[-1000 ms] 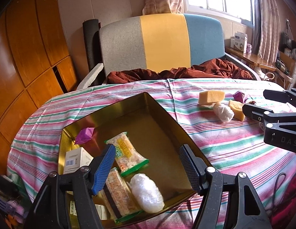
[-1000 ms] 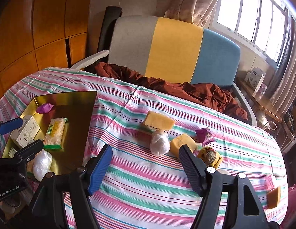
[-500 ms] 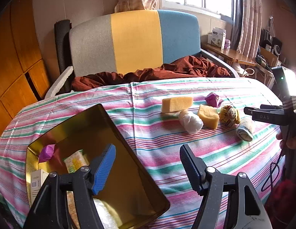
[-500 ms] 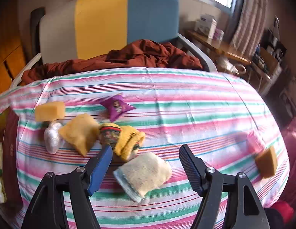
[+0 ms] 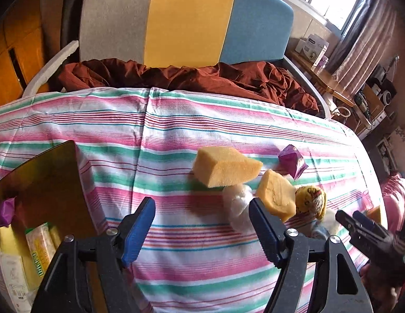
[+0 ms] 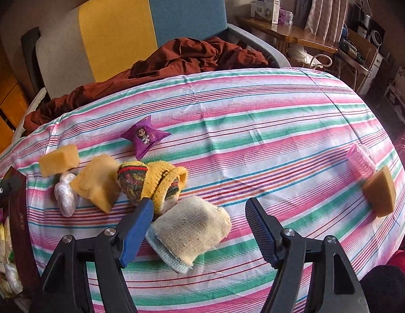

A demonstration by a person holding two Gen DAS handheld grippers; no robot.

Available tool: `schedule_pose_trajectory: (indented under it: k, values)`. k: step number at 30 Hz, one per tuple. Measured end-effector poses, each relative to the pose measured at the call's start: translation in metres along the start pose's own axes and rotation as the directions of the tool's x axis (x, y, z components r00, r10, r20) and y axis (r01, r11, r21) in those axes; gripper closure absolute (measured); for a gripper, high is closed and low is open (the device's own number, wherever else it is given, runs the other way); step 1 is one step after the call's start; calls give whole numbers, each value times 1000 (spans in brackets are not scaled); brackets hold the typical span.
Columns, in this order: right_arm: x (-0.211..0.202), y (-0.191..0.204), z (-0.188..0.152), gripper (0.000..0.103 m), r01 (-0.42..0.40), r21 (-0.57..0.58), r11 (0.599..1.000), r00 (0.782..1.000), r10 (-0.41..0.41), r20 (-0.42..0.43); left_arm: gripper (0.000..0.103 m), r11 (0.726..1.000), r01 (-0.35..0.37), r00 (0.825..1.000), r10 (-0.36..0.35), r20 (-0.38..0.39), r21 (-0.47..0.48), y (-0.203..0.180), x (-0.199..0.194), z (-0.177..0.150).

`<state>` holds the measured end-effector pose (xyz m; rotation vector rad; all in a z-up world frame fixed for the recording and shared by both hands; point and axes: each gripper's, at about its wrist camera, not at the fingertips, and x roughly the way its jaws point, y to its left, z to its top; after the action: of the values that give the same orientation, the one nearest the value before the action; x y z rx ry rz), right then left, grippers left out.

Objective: Organize objects
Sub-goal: 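Grasp the yellow sponge with the left gripper while the right moves to the grey sock, then lift the yellow sponge with the left gripper while the right grasps the grey sock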

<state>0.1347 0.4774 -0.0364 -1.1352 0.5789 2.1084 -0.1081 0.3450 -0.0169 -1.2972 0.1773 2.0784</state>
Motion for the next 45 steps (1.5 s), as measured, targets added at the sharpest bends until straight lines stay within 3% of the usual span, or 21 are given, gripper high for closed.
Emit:
schedule_pose_trajectory:
  k: [2,6,14,16,17,18,19,21,27,31,35,40,45]
  values:
    - [-1,-4,1,29,-7,20,1000,1000,7,4,10,1000,2,1000,-2,-22,-25,-3,15,16]
    - [-1,-13,2,29,-18,61,998,1000,18,2,0,997,-2,997,-5,-83,-73,-8,47,44]
    - [3,-18,2,29,-25,86,996,1000,27,-13,0,998,-51,982,41,-186,-48,-25,107,63]
    - [4,-18,2,29,-25,86,996,999,27,-20,5,997,-53,975,41,-220,-49,-22,117,59]
    - [6,-18,2,29,-24,85,996,999,26,-23,14,997,-32,972,14,-233,-71,-18,119,56]
    - [7,-17,2,29,-21,84,996,999,24,-27,16,997,-21,976,5,-217,-71,-16,116,53]
    - [7,-18,2,29,-19,84,996,999,21,-29,30,998,-16,980,4,-197,-56,-16,112,51]
    - [7,-19,2,29,-17,86,996,999,20,-27,38,999,7,983,-14,-184,-39,-14,104,48]
    - [6,-40,5,29,-32,185,982,999,36,-18,42,1000,7,997,-7,-83,-8,-4,63,40]
    - [8,-48,5,29,-58,231,971,997,66,-26,41,996,21,1000,-21,-5,84,-17,23,21]
    - [7,-47,5,29,-89,233,968,995,96,-18,41,982,38,998,-48,48,187,-38,-10,-18]
    - [15,-38,2,29,-133,206,969,987,149,-66,41,957,63,996,-80,49,283,-59,-30,-80]
    - [26,-15,-6,28,-129,108,986,979,144,-144,41,941,71,995,-89,40,332,-67,-37,-128]
